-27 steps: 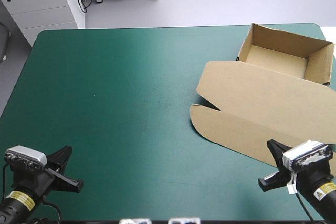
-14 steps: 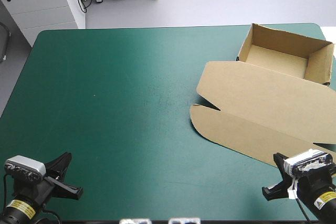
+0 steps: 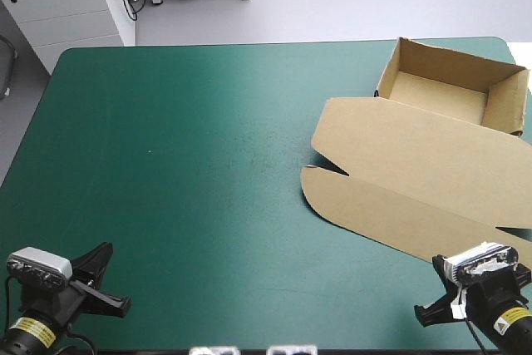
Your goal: Fold the box
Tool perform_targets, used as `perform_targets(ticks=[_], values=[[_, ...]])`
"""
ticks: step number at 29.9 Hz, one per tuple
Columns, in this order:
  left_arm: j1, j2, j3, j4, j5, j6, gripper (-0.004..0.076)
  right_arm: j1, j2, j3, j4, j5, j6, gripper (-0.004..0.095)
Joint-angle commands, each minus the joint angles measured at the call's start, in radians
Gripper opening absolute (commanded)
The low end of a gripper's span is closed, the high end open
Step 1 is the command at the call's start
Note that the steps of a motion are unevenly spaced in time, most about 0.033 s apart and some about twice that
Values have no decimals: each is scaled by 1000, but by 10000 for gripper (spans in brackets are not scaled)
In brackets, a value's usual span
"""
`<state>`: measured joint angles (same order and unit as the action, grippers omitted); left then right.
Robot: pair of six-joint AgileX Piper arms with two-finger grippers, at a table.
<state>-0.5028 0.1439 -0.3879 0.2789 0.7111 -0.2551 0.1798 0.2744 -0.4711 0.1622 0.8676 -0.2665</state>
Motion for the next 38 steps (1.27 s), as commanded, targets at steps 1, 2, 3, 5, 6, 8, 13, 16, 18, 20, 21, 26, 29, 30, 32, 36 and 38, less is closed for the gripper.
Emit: perform_targets(ticks=[1,2,3,5,6,8,13,16,18,20,21,26,29,30,32,36,38], values=[[-4,16,-23,15,-63,-2,-8,1,8,-11,2,-91,6,-14],[-4,16,-23,15,-63,-2,-8,1,8,-11,2,-92,6,-14],[-4,16,-23,15,-63,-2,-8,1,8,-11,2,-92,6,-14],[-4,16,-23,15,-61,-2,-8,1,8,-11,2,-92,6,-14],[-4,16,-23,15,-61,-2,-8,1,8,-11,2,-92,6,-14],[-4,16,-23,15,-43,-2,-8,1,8,-11,2,-92,6,-14],[-4,16,-23,15,-43,-2,-8,1,8,-11,2,-92,6,-14],[-4,16,-23,15,-43,-2,-8,1,8,-11,2,-92,6,-14],[-4,16,-23,15,-43,-2,-8,1,8,-11,2,-92,6,-14],[-4,16,-23,15,-43,-2,-8,1,8,-11,2,-92,6,-14],[-4,16,-23,15,-43,-2,-8,1,8,-11,2,-92,6,-14],[-4,16,-23,15,-43,-2,-8,1,8,-11,2,-92,6,-14],[-4,16,-23,15,-43,-2,-8,1,8,-11,2,-93,5,-14],[-4,16,-23,15,-43,-2,-8,1,8,-11,2,-93,5,-14],[-4,16,-23,15,-43,-2,-8,1,8,-11,2,-93,5,-14],[-4,16,-23,15,-43,-2,-8,1,8,-11,2,-93,5,-14],[-4,16,-23,15,-43,-2,-8,1,8,-11,2,-93,5,-14]])
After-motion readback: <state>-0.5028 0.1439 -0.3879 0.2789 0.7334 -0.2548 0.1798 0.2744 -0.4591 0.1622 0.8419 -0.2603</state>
